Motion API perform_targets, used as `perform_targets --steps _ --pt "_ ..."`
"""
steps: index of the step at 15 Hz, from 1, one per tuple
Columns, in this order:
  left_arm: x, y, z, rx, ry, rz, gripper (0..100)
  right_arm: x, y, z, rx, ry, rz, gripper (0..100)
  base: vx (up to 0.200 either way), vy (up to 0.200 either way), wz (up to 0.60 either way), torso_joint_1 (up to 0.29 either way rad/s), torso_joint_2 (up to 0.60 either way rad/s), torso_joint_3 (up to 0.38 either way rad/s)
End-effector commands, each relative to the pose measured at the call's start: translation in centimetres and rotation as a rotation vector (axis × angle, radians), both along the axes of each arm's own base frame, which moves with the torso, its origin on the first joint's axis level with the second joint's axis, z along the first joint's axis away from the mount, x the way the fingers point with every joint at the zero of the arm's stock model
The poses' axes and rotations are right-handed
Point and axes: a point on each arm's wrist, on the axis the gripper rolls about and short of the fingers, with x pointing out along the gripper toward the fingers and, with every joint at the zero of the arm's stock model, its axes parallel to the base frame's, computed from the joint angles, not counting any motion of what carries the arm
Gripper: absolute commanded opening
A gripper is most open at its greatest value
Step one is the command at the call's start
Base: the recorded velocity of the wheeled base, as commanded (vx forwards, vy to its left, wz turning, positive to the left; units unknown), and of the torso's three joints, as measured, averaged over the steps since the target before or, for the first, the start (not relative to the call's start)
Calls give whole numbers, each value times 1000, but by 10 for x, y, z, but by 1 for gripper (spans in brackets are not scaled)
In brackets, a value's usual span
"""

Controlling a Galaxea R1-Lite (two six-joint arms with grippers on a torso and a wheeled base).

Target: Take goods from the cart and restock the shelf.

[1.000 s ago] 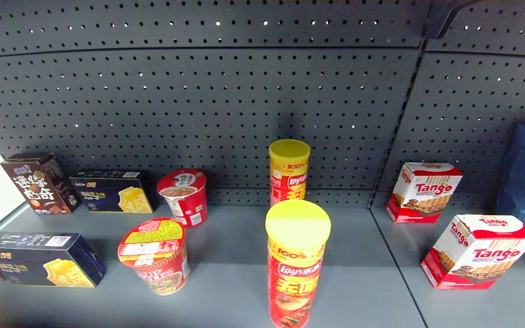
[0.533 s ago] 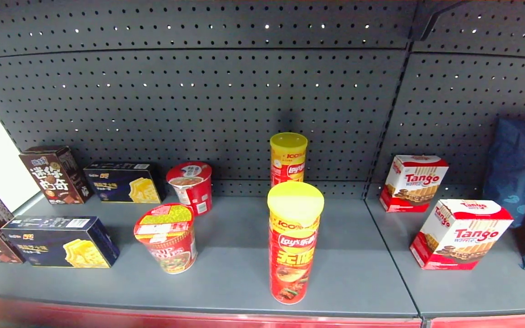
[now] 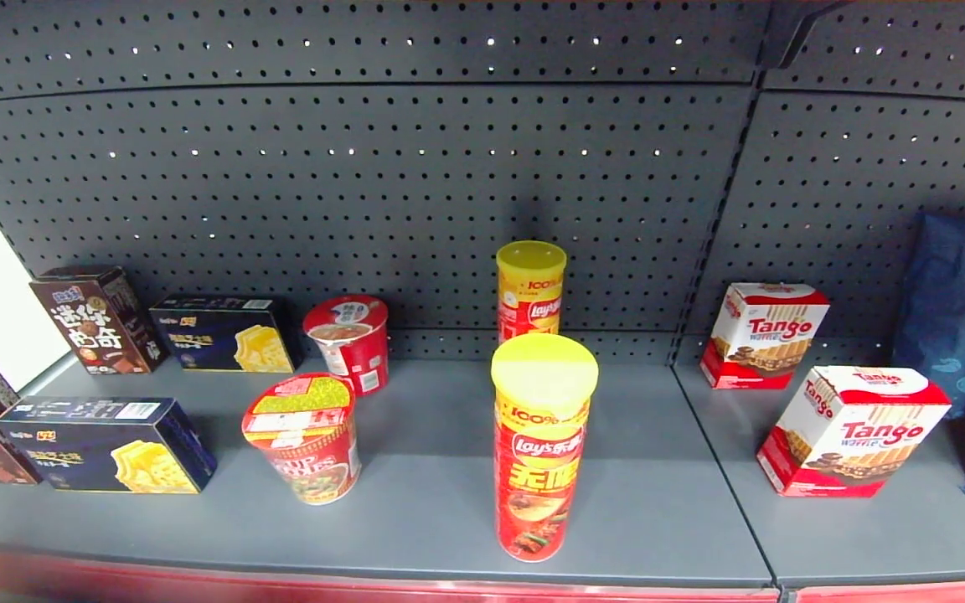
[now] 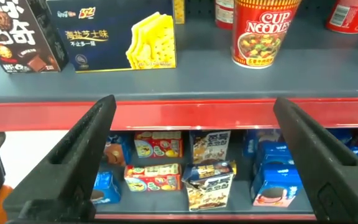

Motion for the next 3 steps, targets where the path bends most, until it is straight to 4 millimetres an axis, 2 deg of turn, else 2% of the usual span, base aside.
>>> perform_targets --steps 1,3 --pt "0 0 0 -1 1 1 100 0 0 0 0 0 2 100 0 0 0 0 0 0" --pt "0 0 0 1 1 3 100 0 0 0 0 0 0 100 0 0 0 0 0 0"
